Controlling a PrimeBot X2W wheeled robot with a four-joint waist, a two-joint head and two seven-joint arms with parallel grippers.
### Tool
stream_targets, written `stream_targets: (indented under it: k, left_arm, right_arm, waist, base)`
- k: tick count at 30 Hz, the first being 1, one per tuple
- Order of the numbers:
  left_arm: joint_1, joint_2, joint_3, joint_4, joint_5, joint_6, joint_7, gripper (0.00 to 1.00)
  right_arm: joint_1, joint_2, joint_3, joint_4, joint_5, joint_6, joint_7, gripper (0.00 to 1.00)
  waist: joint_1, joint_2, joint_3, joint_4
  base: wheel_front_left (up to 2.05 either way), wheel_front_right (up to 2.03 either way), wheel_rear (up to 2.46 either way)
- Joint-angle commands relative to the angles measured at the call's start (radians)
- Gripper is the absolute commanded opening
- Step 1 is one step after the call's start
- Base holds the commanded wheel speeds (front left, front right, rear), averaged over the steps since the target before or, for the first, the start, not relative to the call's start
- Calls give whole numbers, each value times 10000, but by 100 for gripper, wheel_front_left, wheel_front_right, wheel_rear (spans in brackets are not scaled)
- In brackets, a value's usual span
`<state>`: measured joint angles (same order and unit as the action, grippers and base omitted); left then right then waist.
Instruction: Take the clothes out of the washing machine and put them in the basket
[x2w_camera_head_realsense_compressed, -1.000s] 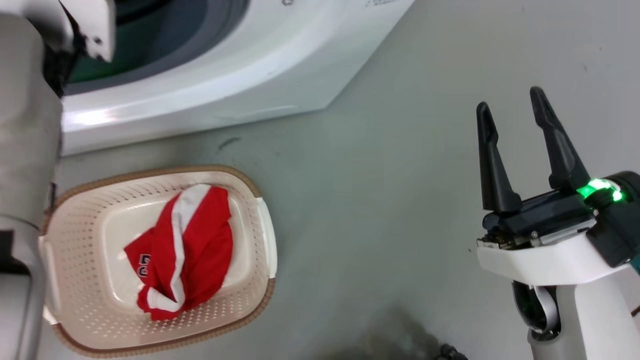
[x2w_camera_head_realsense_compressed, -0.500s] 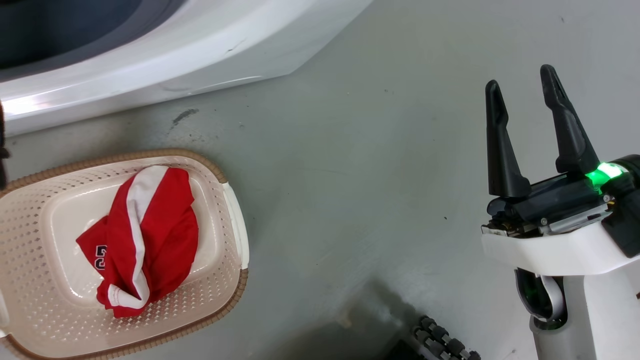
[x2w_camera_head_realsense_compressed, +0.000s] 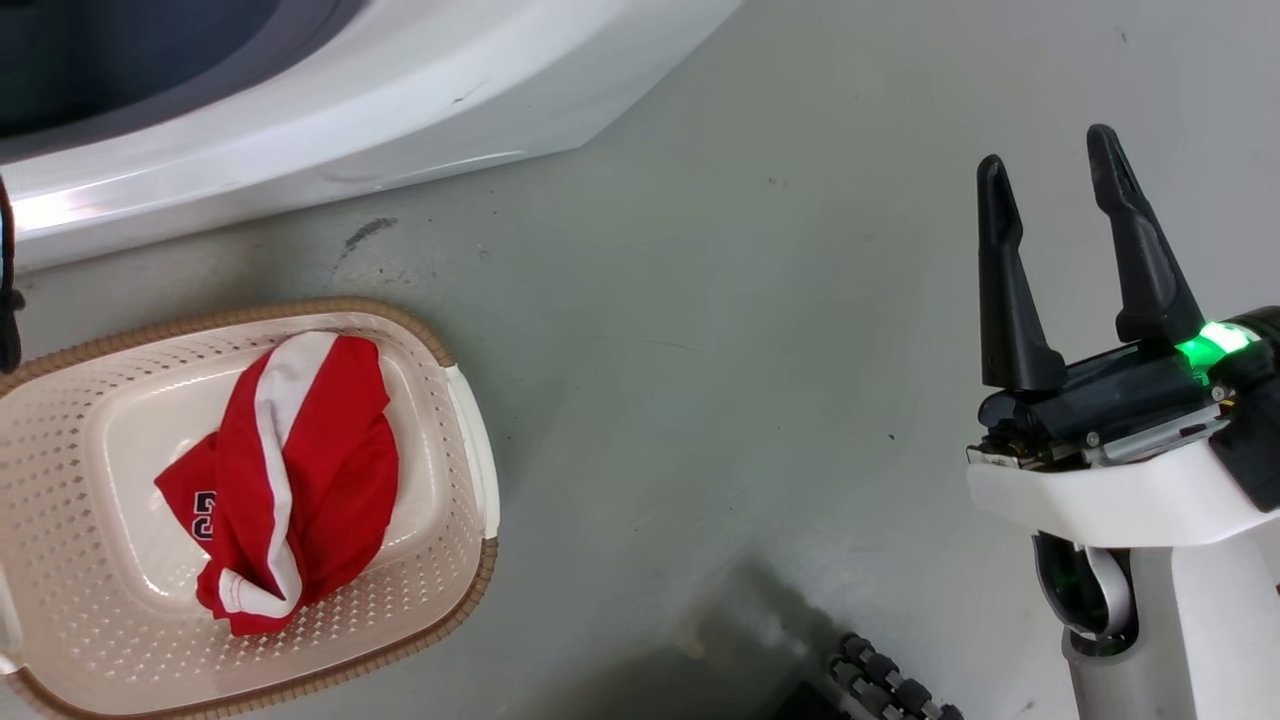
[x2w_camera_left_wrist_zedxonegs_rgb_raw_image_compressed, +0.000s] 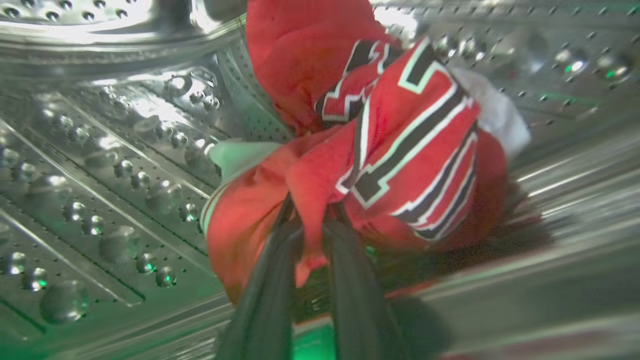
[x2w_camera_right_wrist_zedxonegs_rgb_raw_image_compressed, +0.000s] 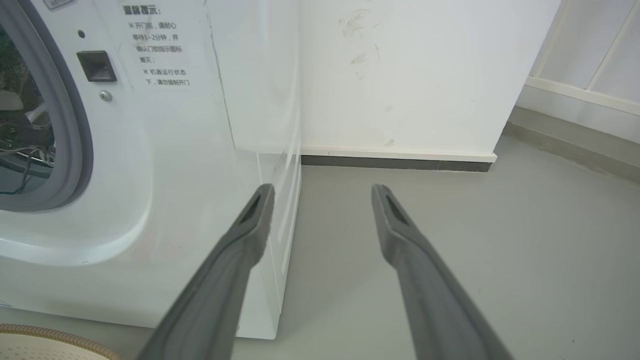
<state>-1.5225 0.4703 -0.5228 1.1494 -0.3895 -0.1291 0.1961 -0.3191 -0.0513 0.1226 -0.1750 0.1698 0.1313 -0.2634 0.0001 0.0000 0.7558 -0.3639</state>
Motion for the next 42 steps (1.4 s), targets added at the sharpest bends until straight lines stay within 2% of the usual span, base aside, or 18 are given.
stream_targets:
  k: [1,9,11,20,27,31,37,42]
  left_arm:
    - [65,-43,-35,-19,-60,-2,-210,0]
    - [1091,-623,-66,-348,-684,-2,-1945,0]
    - [1943,-984,-126,-608,-1100,-3,-2911,0]
    - [4054,-1494,-654,-1586,-1997,-3,-4307,0]
    - [5604,-1383,-671,-3111,-2235,-3,-4605,0]
    - [6474,-1194,-528,-4353,-2073,160,-4629,0]
    - [7789,-781,-289,-6533,-1924,675,-4634,0]
    - [8677,-377,-123,-8259,-1925,1270,-4570,0]
  right_arm:
    - [-75,20,-23,31,-83,-10,-20,100]
    - [330,19,-132,201,-458,-9,-20,100]
    - [577,16,-142,298,-773,-9,-20,100]
    - [1180,13,-271,547,-1355,-10,-20,100]
    - [1801,11,-306,712,-1658,-10,-20,100]
    - [2117,14,-295,784,-1752,-10,-20,100]
    - [2547,14,-260,875,-1827,-10,-20,100]
    - [2789,16,-231,915,-1823,-10,-20,100]
  waist:
    - [-1,0,-108,81]
    - [-1,0,-1045,749]
    - [-1,0,-1673,1207]
    - [-1,0,-3103,2115]
    - [-1,0,-4182,2715]
    - [-1,0,-4721,2989]
    - [-1,0,-5425,3328]
    - [-1,0,-5794,3510]
  base:
    - [0,0,0]
    - [0,0,0]
    - [0,0,0]
    - [0,0,0]
    - [0,0,0]
    - [0,0,0]
    - [0,0,0]
    - [0,0,0]
